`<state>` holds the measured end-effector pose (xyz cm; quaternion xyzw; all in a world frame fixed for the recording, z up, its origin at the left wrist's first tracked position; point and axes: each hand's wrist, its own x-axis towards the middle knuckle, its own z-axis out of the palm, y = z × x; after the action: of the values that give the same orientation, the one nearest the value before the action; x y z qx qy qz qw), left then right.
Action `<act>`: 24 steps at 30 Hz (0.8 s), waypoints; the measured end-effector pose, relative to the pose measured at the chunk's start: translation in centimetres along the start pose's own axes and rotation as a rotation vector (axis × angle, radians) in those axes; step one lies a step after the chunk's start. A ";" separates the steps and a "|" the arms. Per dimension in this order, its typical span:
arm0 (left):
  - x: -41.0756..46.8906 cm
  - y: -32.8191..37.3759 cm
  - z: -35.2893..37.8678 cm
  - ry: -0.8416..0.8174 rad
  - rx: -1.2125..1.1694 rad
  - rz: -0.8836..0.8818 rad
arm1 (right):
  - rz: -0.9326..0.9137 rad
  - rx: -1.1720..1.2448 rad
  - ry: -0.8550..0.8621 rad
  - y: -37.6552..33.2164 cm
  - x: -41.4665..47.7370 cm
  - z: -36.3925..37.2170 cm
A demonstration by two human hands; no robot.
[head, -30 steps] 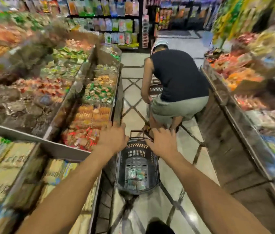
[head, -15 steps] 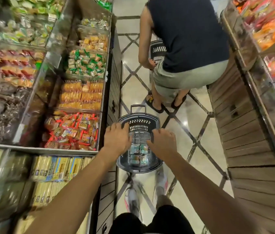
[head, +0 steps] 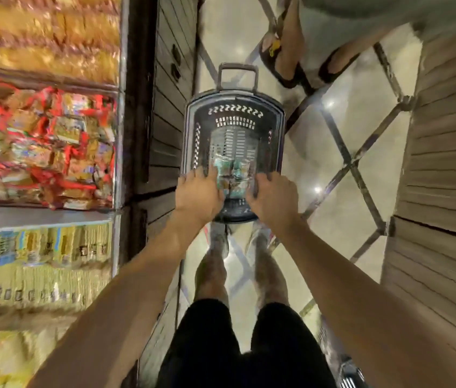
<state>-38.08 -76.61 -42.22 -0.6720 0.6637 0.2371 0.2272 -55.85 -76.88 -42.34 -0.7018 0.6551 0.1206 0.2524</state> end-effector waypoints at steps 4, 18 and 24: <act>4.8 0.0 6.6 -0.088 -0.058 -0.016 | 0.065 0.047 -0.069 0.4 4.4 6.7; 22.0 -3.3 24.5 -0.307 -0.098 -0.081 | 0.158 0.159 -0.278 3.0 16.0 29.4; 29.0 -3.6 33.4 -0.358 -0.360 -0.276 | 0.417 0.482 -0.253 4.7 21.4 38.2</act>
<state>-34.90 -78.56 -86.42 -0.7330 0.4628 0.4327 0.2478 -51.87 -75.72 -86.16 -0.4524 0.7577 0.0974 0.4602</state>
